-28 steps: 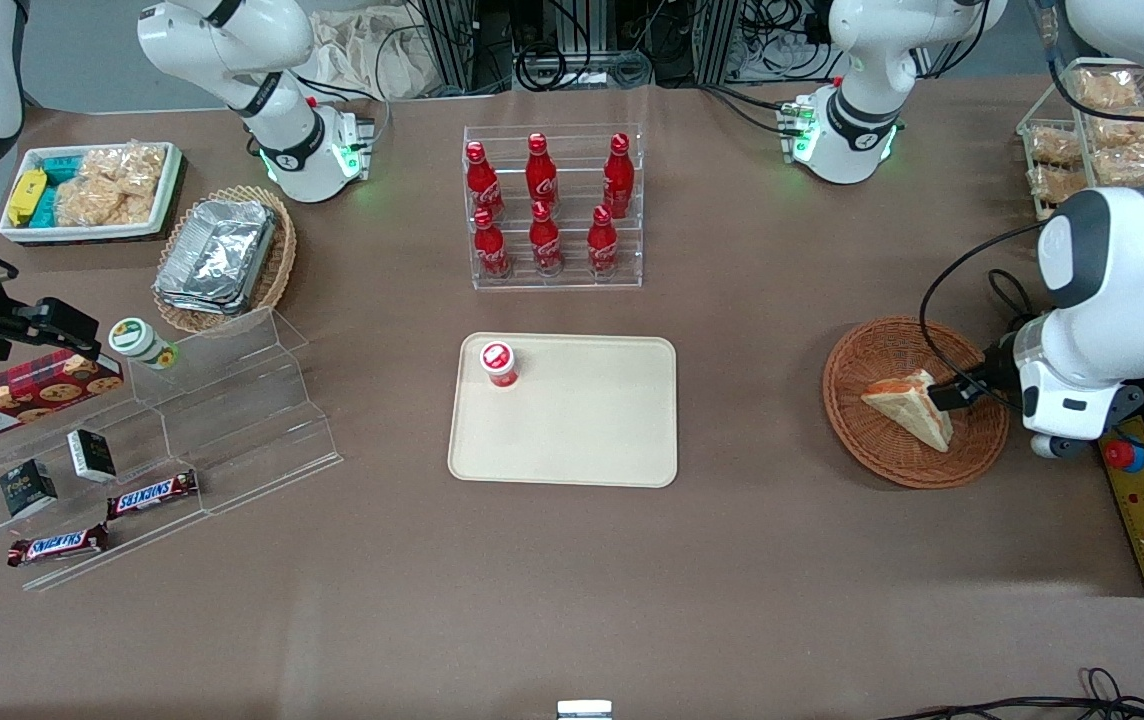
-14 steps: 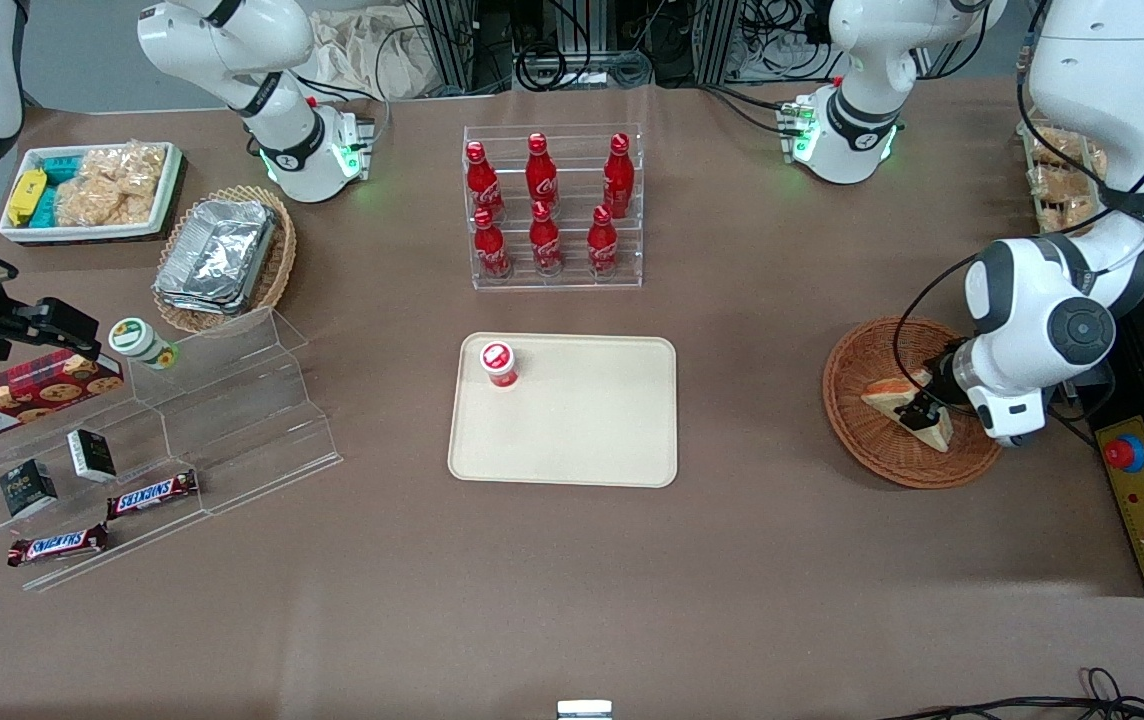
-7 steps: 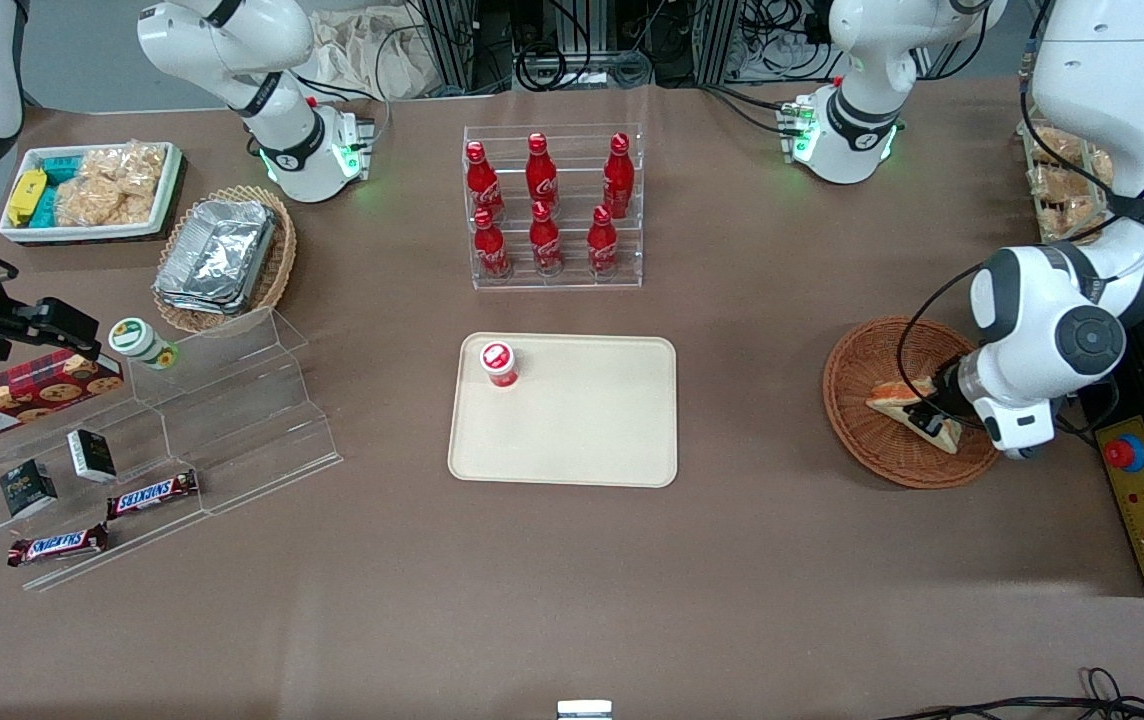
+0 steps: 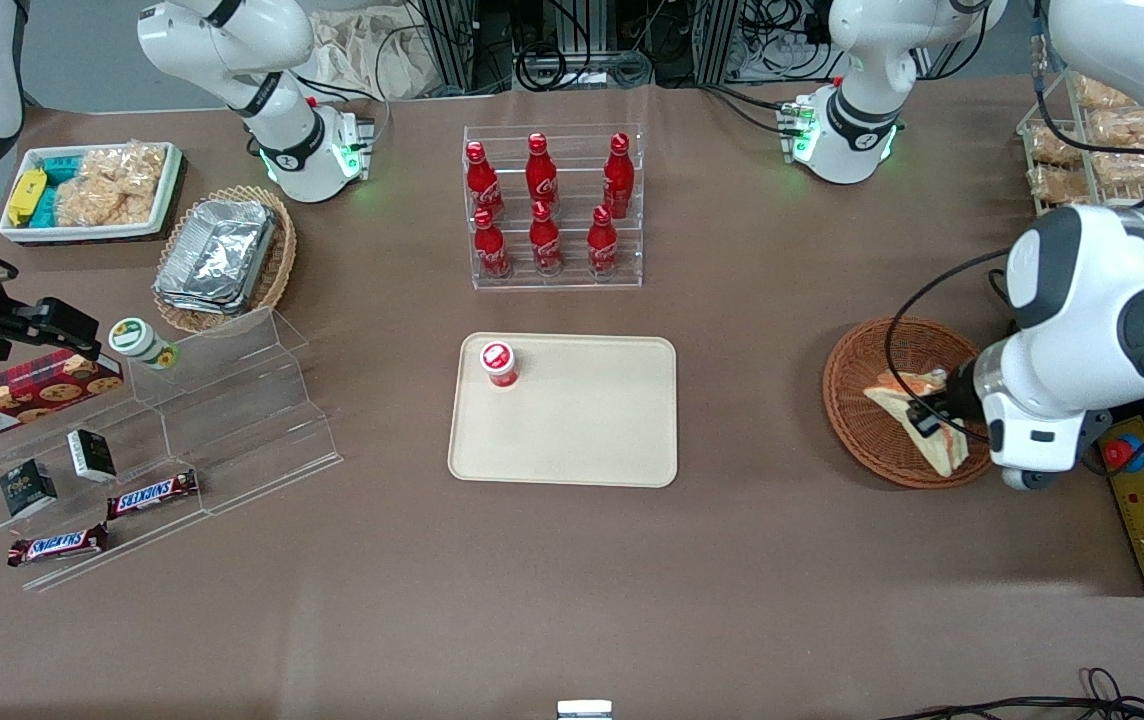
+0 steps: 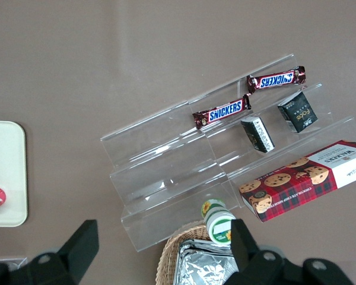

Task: Place sandwich from basket to tray
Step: 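Close the left gripper on the sandwich and lift it from the basket, then carry the sandwich with the left gripper over the cream tray, then lower the sandwich onto the tray and open the left gripper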

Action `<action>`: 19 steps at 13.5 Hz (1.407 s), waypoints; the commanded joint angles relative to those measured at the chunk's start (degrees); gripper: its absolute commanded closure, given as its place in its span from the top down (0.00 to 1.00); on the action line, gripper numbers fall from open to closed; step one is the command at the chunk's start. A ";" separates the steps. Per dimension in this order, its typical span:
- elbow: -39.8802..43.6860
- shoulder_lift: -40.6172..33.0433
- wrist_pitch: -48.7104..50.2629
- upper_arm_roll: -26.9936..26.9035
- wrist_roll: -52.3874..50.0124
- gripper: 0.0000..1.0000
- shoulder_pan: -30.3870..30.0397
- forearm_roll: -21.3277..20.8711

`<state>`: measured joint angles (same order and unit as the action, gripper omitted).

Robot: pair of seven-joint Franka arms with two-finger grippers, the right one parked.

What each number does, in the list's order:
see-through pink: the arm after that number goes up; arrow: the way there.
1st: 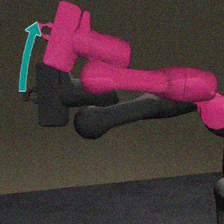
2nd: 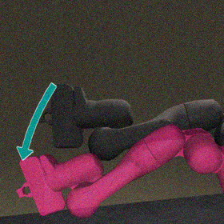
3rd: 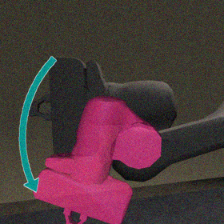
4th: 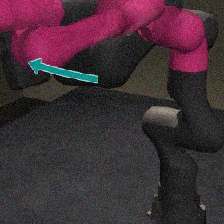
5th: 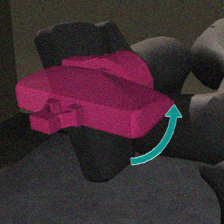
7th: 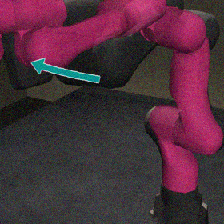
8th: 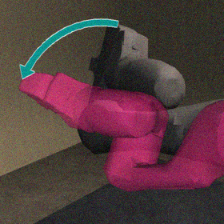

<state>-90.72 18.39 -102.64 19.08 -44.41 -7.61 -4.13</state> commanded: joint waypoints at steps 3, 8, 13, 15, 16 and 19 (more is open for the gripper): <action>5.47 2.43 3.94 12.53 5.83 0.00 0.05 0.00; 5.64 15.07 -3.31 19.33 5.04 0.00 5.66 -4.39; 6.17 23.96 -12.91 18.28 1.36 0.02 12.43 -11.24; 6.17 26.59 -15.12 17.57 -1.80 0.06 14.28 -13.97; 6.25 27.91 -15.57 16.70 -2.60 0.08 15.07 -15.37; 6.17 29.07 -16.10 16.34 -4.19 0.75 15.17 -16.96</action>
<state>-86.57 46.40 -118.93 35.85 -47.19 6.92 -19.66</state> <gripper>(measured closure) 0.771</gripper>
